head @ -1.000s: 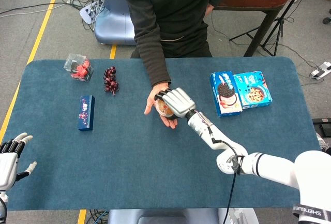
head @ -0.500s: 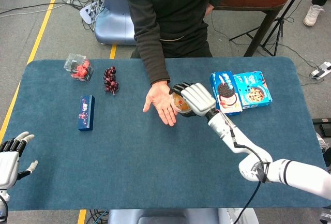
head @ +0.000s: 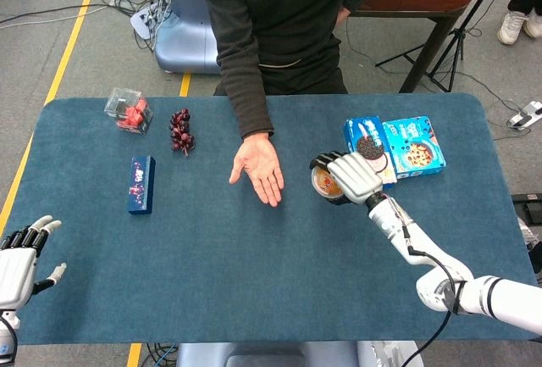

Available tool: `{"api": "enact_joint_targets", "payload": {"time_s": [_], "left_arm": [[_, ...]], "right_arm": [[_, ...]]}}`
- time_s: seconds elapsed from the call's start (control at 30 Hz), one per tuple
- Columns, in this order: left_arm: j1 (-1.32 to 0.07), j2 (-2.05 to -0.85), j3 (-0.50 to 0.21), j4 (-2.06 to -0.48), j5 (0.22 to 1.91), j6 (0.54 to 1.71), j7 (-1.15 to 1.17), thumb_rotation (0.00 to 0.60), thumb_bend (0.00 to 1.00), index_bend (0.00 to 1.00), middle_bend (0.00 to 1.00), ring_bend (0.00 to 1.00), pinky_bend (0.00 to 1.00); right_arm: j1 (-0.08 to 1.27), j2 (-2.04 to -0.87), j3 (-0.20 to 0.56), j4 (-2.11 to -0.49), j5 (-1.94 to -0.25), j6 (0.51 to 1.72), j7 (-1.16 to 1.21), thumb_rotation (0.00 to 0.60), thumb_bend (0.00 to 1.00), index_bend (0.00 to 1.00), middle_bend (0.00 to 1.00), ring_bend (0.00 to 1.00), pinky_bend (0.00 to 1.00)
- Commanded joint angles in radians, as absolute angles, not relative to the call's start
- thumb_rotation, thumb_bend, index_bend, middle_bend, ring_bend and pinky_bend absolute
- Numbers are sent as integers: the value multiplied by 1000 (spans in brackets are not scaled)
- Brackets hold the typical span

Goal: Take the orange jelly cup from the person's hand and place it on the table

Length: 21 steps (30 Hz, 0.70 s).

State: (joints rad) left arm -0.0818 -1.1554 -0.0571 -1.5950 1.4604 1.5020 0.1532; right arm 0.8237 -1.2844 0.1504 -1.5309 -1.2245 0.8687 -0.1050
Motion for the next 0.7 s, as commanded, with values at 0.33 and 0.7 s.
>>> {"api": "enact_joint_targets", "payload": {"time_s": [0.33,0.7], "left_arm": [[-76,-1155,-56,-1592,1458,1507,150,600,228,216,175,196,200],[-76,-1159,-55,-1586,1453,1500,145,600,228,216,175,196,200]], "right_arm": [[815,-1420,111,-1337,-1212,787,-48,600,537,489,375,331,623],[823,-1520,94,-1184,-1169,671,-26,600,515,165,184,142,340]]}}
